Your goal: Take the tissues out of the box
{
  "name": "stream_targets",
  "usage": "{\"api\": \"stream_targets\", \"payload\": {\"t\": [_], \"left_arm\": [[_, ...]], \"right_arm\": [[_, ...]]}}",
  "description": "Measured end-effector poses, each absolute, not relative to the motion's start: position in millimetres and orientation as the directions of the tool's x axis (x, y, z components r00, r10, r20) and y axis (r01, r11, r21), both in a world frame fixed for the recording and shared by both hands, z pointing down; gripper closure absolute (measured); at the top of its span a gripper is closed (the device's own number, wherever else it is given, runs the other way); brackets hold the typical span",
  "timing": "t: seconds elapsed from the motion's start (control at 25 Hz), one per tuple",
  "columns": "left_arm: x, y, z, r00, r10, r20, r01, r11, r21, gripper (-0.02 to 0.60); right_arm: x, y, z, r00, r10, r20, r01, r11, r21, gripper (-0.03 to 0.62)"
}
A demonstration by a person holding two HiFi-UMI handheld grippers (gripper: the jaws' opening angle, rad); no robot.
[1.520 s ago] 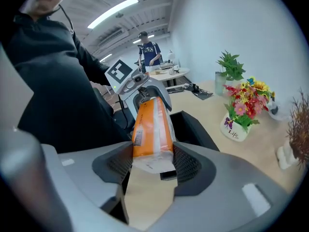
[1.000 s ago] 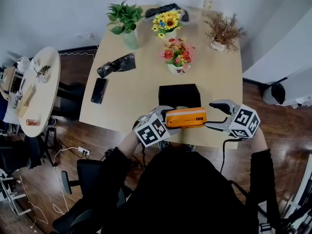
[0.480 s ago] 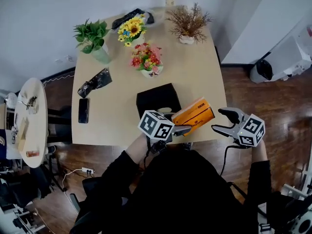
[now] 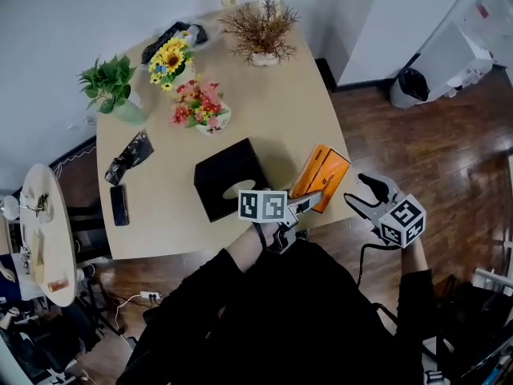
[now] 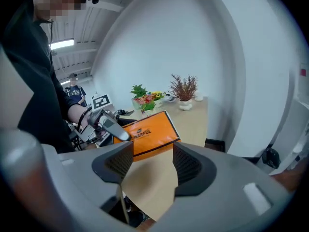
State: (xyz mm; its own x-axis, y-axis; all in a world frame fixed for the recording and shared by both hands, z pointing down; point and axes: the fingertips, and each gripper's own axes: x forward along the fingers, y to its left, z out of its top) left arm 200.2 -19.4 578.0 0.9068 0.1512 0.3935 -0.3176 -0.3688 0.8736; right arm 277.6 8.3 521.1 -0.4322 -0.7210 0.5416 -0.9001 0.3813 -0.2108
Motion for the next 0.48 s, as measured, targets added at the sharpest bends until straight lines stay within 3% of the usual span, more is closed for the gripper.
{"api": "stream_targets", "payload": {"t": [0.12, 0.32, 0.48], "left_arm": [[208.7, -25.0, 605.7, 0.897, 0.095, 0.431, -0.391, -0.285, 0.875, 0.255], [210.4, -23.3, 639.2, 0.846, 0.07, 0.529, -0.489, -0.298, 0.82, 0.24], [206.4, -24.4, 634.2, 0.833, 0.056, 0.55, -0.499, -0.351, 0.792, 0.175]], "right_arm": [[272.2, 13.5, 533.2, -0.443, -0.698, 0.562, -0.894, 0.39, -0.221, 0.338], [265.6, 14.0, 549.1, -0.476, -0.662, 0.579, -0.876, 0.416, -0.245, 0.341], [260.1, 2.2, 556.4, -0.487, -0.653, 0.579, -0.869, 0.427, -0.249, 0.347]]}}
